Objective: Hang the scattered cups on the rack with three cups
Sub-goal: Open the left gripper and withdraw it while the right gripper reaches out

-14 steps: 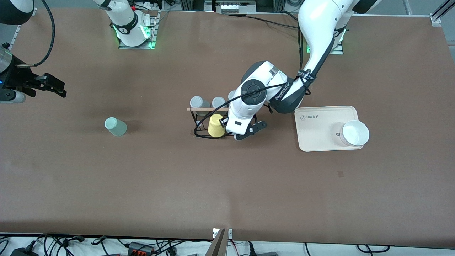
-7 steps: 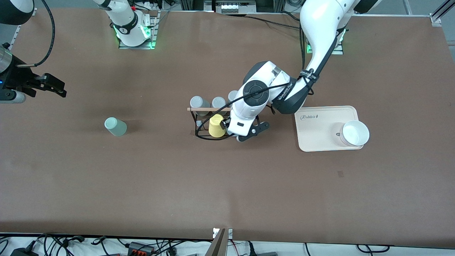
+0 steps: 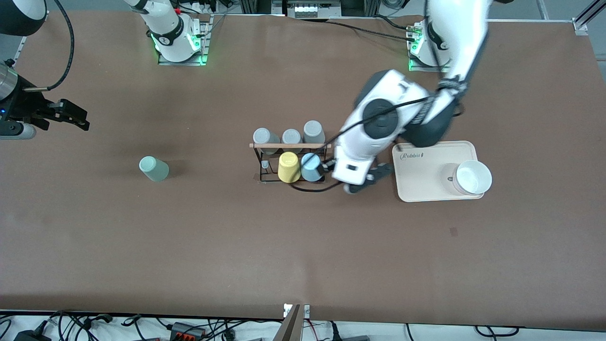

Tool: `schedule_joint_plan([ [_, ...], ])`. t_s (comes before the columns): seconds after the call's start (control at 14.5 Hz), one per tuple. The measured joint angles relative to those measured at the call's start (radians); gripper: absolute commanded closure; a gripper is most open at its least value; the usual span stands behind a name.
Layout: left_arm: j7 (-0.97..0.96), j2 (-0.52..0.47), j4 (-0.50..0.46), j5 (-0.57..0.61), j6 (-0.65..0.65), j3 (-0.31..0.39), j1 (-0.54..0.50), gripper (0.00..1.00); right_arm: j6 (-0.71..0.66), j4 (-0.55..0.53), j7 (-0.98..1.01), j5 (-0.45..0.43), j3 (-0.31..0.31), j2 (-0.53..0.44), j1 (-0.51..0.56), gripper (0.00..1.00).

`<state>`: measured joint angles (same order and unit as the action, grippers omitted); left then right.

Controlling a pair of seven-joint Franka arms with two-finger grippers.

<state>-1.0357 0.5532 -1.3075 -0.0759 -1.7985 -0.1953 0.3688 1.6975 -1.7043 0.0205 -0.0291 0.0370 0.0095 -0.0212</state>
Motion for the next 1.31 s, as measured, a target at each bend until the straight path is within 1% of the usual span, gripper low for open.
schedule_joint_plan([
  [0.28,0.149,-0.102,-0.001,0.001,0.114,0.003,-0.133,0.0,0.001,-0.001,0.0,0.0,0.0,0.03,-0.001,0.0],
  [0.48,0.239,-0.143,-0.001,0.03,0.136,0.003,-0.219,0.0,-0.001,-0.001,0.0,0.0,-0.001,0.055,-0.002,0.0],
  [0.83,0.448,-0.222,-0.005,0.037,0.216,0.0,-0.309,0.0,-0.036,-0.001,0.001,0.0,-0.002,0.092,-0.007,0.0],
  [1.04,0.628,-0.278,-0.048,0.037,0.235,0.005,-0.376,0.0,-0.048,-0.003,0.001,0.0,-0.002,0.123,-0.007,0.0],
  [1.17,0.717,-0.322,-0.092,0.037,0.235,0.047,-0.38,0.0,-0.02,-0.006,0.001,0.0,-0.002,0.151,-0.007,0.0],
  [1.31,0.799,-0.376,-0.134,0.037,0.235,0.114,-0.359,0.0,0.025,-0.031,0.001,0.0,-0.002,0.166,-0.007,0.0],
])
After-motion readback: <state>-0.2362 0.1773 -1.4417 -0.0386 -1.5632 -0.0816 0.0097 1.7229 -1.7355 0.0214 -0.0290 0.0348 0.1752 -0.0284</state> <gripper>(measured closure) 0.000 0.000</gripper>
